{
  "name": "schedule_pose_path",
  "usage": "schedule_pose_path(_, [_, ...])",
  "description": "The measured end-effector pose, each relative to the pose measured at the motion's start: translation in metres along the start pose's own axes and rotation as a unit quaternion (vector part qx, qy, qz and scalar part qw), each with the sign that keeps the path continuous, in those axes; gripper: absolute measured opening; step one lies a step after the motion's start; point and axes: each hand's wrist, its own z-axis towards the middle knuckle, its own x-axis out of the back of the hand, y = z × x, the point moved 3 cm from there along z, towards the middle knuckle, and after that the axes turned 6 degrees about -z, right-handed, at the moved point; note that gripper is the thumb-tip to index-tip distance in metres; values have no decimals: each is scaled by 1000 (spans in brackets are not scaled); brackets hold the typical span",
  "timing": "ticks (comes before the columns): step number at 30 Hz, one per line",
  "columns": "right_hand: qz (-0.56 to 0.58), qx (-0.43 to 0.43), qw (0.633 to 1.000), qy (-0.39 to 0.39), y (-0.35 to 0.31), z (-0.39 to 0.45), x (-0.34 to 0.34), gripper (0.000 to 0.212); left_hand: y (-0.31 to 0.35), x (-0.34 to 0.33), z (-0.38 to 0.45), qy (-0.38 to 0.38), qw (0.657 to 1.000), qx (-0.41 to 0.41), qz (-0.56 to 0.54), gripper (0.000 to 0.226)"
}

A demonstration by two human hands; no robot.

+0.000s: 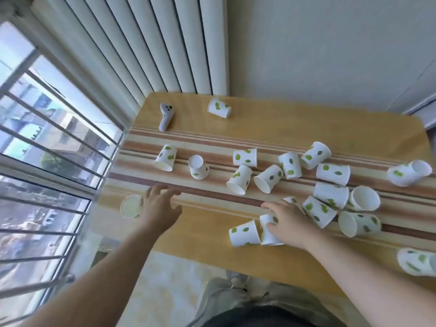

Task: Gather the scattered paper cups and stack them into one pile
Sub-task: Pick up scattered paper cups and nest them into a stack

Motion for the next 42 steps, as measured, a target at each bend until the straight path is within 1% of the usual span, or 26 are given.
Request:
schedule_pose_path(1, [-1, -1, 1000, 1, 1, 3, -1, 54, -18, 9, 6, 28, 999, 34, 17, 56])
schedule_pose_path(2, [2, -8, 1000, 5, 2, 5, 0, 54, -35, 18, 11, 43, 995, 89, 34, 64])
schedule_pose_path(3, [3, -13, 1000, 9, 5, 7, -2, 54, -56, 22, 15, 31, 989, 135, 52, 72])
schedule_pose_path(4, [3, -18, 1000, 3, 7, 7, -3, 54, -74, 27, 17, 4, 983, 176, 55, 80])
schedule_pose_path(6, [1, -21, 1000, 5, 9, 11, -5, 53, -97, 22, 19, -59, 978, 200, 25, 91])
schedule_pose_path(7, [2, -22, 1000, 7, 9, 12, -5, 53, -100, 17, 18, -70, 979, 190, -4, 92])
schedule_pose_path(8, [7, -25, 1000, 7, 11, 12, -6, 53, -101, 13, 17, -63, 982, 174, -29, 87])
schedule_pose_path(10, [13, -33, 999, 9, 16, 12, -7, 53, -86, 9, 17, -38, 990, 134, -29, 78])
schedule_pose_path(11, [18, -38, 999, 13, 19, 10, -7, 53, -70, 7, 17, -31, 992, 116, -29, 78])
schedule_pose_path(13, [25, -47, 998, 26, 27, 7, -8, 52, -28, -1, 15, -23, 996, 69, -45, 83])
schedule_pose_path(16, [62, -57, 995, 54, 41, -4, -6, 48, 56, -18, -4, -7, 995, -56, -82, 95])
schedule_pose_path(18, [84, -70, 991, 78, 54, -17, -3, 49, 114, -36, -28, -35, 978, -177, -109, 96])
schedule_pose_path(21, [117, -90, 982, 118, 83, -43, -3, 51, 183, -83, -72, -84, 921, -366, -101, 86])
schedule_pose_path(22, [123, -101, 979, 128, 95, -53, -4, 49, 202, -101, -84, -103, 903, -407, -88, 84])
schedule_pose_path(24, [122, -123, 974, 145, 118, -74, -10, 47, 232, -133, -102, -158, 886, -435, -40, 85])
schedule_pose_path(26, [119, -142, 972, 142, 137, -93, -19, 47, 249, -161, -108, -191, 878, -437, 43, 86])
schedule_pose_path(29, [122, -160, 971, 132, 157, -111, -36, 46, 256, -187, -105, -179, 856, -448, 185, 86])
schedule_pose_path(31, [122, -163, 971, 123, 167, -116, -47, 45, 254, -193, -104, -186, 850, -445, 212, 96])
schedule_pose_path(33, [117, -152, 975, 112, 174, -116, -56, 46, 249, -187, -104, -202, 855, -437, 194, 116])
schedule_pose_path(34, [107, -142, 978, 106, 177, -115, -60, 47, 244, -179, -103, -194, 867, -426, 170, 119])
schedule_pose_path(35, [95, -131, 982, 98, 179, -113, -65, 49, 237, -169, -100, -165, 886, -413, 127, 112])
schedule_pose_path(37, [56, -102, 989, 94, 183, -105, -75, 52, 216, -145, -87, -59, 921, -385, 26, 78])
schedule_pose_path(38, [28, -83, 991, 97, 184, -100, -78, 53, 202, -134, -78, -11, 935, -354, -8, 64])
schedule_pose_path(39, [-6, -59, 993, 106, 185, -92, -82, 53, 186, -126, -66, 21, 950, -310, -28, 56])
schedule_pose_path(41, [-54, 1, 987, 151, 191, -72, -92, 50, 154, -124, -44, 33, 974, -218, -50, 57])
schedule_pose_path(42, [-54, 22, 982, 178, 197, -62, -99, 48, 139, -129, -34, 26, 981, -180, -62, 60])
